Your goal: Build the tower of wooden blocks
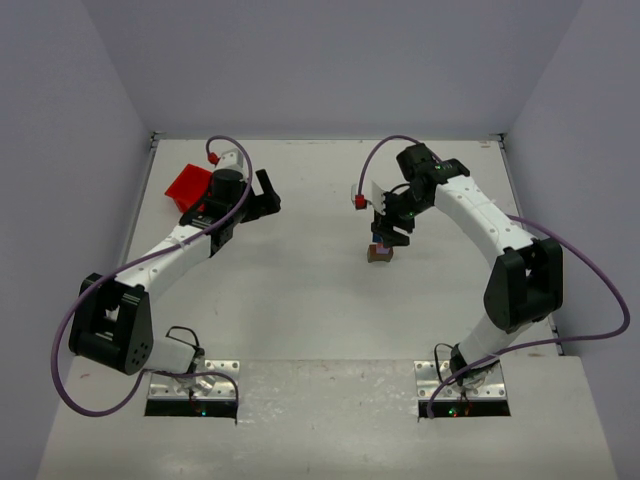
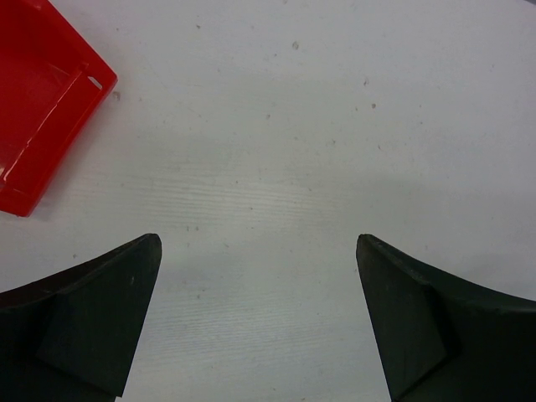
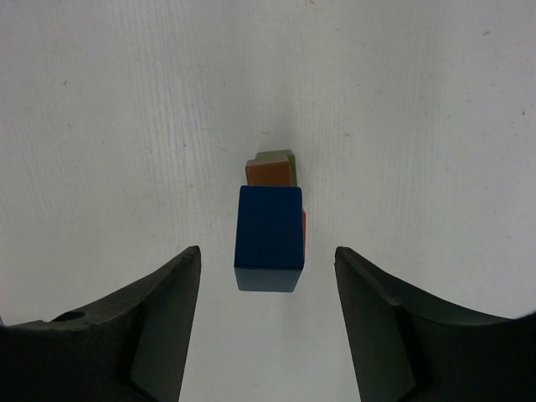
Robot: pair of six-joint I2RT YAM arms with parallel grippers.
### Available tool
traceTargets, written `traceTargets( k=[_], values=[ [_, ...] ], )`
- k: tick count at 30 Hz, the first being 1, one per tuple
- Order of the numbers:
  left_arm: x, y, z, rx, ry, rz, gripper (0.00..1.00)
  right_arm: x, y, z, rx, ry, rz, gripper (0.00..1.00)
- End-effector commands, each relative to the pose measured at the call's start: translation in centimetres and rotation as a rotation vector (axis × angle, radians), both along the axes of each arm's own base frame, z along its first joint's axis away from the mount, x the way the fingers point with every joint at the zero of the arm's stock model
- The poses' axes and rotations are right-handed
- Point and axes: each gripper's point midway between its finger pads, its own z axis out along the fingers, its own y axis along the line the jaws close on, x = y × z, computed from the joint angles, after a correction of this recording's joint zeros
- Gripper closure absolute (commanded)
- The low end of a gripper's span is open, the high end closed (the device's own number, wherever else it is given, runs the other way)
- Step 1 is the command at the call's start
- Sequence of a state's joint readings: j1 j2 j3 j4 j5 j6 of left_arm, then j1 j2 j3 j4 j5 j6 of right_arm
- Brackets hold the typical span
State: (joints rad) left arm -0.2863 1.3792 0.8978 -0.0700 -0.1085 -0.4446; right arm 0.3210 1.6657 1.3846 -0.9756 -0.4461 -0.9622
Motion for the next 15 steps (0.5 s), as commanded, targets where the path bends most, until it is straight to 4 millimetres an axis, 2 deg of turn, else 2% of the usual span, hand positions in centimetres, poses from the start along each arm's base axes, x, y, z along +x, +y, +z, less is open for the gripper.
traceTargets(
  k=[1,2,3,7,10,15],
  values=[
    [1.6,-0.6,2.8,-0.015,-0.085,-0.015,0.00,1.0,0.2,2.1,0.026,-0.062,-0.005,0.18],
    [1.6,-0.6,2.8,-0.014,-0.084,-0.016,0.00,1.1,0.2,2.1,0.023,-0.067,-0.008,0.05],
    [1.6,-0.6,2.8,-0.015,-0.084,-0.016,0.00,1.3,0.1,2.1,0.020,-0.072,-0.017,0.01],
    [1.5,-0.5,2.9,-0.012,-0.082,-0.014,0.00,1.7,0.1,2.6,0.023,-0.091,-0.035,0.01],
    [1.4,-0.3,3.2,-0.011,-0.081,-0.003,0.00,1.9,0.2,3.9,0.036,-0.123,-0.046,0.01],
    [1.0,0.1,4.2,-0.016,-0.087,0.021,0.00,2.2,0.3,8.0,0.080,-0.216,-0.069,0.01]
  ],
)
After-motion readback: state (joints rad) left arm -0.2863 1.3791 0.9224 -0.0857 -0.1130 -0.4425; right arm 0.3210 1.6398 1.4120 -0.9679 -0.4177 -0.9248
